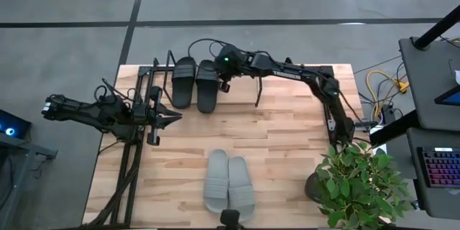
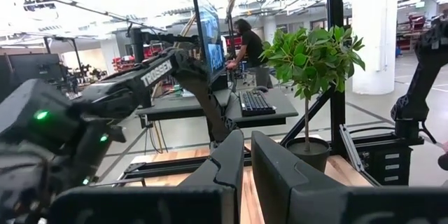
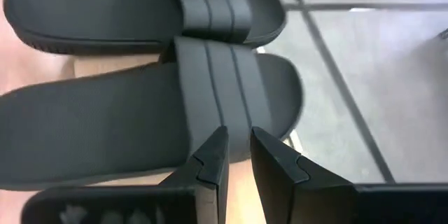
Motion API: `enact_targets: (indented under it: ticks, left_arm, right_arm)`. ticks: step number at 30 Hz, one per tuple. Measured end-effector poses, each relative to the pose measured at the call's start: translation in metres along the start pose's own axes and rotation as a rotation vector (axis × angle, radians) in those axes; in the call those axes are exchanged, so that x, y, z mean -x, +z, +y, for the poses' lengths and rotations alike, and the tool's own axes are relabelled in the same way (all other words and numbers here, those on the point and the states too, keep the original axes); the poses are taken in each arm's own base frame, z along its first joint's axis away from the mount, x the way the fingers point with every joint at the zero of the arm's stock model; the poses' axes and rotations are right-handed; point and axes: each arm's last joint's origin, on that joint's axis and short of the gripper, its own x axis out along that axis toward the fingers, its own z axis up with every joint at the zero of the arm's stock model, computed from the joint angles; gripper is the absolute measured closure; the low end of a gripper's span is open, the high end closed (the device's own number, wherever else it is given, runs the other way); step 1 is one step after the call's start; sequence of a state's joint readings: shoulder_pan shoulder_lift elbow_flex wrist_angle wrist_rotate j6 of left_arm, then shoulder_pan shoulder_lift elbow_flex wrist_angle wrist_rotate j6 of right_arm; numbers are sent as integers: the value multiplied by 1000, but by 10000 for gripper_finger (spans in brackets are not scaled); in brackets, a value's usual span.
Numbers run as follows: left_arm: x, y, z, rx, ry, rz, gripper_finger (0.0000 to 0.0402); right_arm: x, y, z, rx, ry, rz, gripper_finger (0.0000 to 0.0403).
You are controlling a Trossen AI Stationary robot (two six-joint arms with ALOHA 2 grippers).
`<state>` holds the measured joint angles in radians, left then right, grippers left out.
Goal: Pick and place slides into the shelf
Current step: Adjust the right black slide from the shelf
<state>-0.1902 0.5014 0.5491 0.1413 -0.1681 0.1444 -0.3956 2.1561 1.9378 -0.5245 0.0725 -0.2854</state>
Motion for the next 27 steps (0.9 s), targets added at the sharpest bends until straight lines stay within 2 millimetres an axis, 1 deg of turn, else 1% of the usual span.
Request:
enact_targets:
  ticks: [3,7,9,13,17,21,27]
  left_arm:
    - [0,0,0,0,0,0,387]
    - [1,0,0,1,0,2,387]
    - [1,-1,0,0,-2,14,387]
    - [1,-1,0,5,-3,15,387]
    - [1,-2,0,5,-3,19,387]
    - [1,-2,0,5,-3,18,387]
    - [1,-1,0,5,-2,16,387]
  right_arm:
    - [-10,5,-1,3,17,67,351]
    - [-18,6,-9,-20,20,125,351]
    - [-20,5,-17,-37,11,141,351]
    - [-25,-1,-22,-70,6,168,351]
    - [-28,-10,-19,-67,29,231,351]
    - [-38,-17,-12,-61,41,265,351]
    - [-49,-25,-8,-68,49,303,351]
